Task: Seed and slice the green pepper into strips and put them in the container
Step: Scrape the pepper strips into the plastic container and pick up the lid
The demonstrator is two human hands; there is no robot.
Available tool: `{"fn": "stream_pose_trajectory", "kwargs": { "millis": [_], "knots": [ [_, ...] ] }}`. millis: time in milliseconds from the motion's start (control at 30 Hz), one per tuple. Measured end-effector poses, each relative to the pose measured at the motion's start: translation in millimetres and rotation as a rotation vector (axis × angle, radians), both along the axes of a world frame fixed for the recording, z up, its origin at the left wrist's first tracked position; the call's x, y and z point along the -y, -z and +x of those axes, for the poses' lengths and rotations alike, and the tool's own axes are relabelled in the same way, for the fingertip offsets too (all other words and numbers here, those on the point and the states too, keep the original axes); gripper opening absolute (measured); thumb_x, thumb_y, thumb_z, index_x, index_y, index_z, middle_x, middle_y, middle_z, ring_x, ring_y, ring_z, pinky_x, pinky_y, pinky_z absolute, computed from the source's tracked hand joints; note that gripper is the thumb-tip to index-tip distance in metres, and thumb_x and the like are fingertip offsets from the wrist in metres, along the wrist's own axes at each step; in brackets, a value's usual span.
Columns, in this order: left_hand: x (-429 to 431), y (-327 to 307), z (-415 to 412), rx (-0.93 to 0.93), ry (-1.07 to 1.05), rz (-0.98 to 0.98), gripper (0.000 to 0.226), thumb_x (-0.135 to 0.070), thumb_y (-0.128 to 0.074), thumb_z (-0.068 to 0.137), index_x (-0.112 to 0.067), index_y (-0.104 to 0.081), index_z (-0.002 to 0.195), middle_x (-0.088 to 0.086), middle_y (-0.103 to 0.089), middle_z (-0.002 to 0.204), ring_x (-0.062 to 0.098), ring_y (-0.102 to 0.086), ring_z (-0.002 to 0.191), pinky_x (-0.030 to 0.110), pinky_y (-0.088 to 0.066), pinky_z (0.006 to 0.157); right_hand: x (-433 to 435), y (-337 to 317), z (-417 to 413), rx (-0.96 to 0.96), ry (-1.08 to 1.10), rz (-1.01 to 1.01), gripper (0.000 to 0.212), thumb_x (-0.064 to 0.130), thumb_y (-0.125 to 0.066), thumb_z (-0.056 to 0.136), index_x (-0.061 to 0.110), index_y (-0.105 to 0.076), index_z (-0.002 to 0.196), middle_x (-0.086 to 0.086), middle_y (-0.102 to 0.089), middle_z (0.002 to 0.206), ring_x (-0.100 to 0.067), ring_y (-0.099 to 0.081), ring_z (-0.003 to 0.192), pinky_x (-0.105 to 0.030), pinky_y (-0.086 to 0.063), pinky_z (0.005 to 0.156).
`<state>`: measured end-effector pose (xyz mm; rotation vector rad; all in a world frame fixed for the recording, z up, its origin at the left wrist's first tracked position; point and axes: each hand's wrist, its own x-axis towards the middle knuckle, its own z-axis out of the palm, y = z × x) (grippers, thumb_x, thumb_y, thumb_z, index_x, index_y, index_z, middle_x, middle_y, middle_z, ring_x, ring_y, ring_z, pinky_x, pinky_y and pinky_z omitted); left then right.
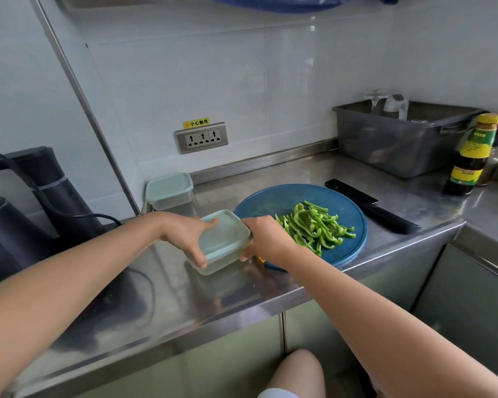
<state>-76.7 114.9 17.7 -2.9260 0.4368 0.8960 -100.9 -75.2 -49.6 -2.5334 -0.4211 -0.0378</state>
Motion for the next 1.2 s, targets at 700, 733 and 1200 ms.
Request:
{"fn": "stream_pose_trajectory", "kwargs": {
  "millis": [700, 733, 1200],
  "knots": [
    [-13.7, -64.2, 30.9, 0.3, 0.066, -0.238, 0.033, -0.02, -0.045, 0.098, -0.032, -0.055, 0.127, -0.007, -0.065, 0.106, 0.008, -0.057, 0.087, 0.024, -0.044, 0.081, 12.1, -11.6, 15.3, 0.065, -0.082, -0.022, 0.076, 0.032, -0.075, 0.077, 0.022, -0.035, 0.141, -0.003, -0.064, 0.121, -0.022, -0.061, 0.098, -0.03, -0.046, 0.079],
    [-14.8, -65.4, 34.9, 0.26, 0.025, -0.294, 0.03, -0.019, -0.045, 0.098, -0.03, -0.058, 0.123, -0.006, -0.065, 0.104, 0.011, -0.059, 0.09, 0.026, -0.049, 0.083, 13.4, -11.6, 14.7, 0.075, -0.092, -0.03, 0.074, 0.032, -0.075, 0.077, 0.024, -0.037, 0.141, -0.003, -0.065, 0.12, -0.022, -0.061, 0.097, -0.029, -0.045, 0.077],
    [-1.7, -61.0, 105.0, 0.204, -0.687, -1.14, 0.02, -0.005, -0.039, 0.098, -0.002, -0.05, 0.115, 0.013, -0.06, 0.095, 0.028, -0.061, 0.093, 0.042, -0.059, 0.066, 34.1, -45.5, 21.6, 0.129, -0.198, -0.081, 0.046, 0.053, -0.06, 0.083, 0.028, -0.059, 0.121, 0.011, -0.063, 0.095, -0.006, -0.052, 0.078, -0.024, -0.046, 0.075]
  ]
}}
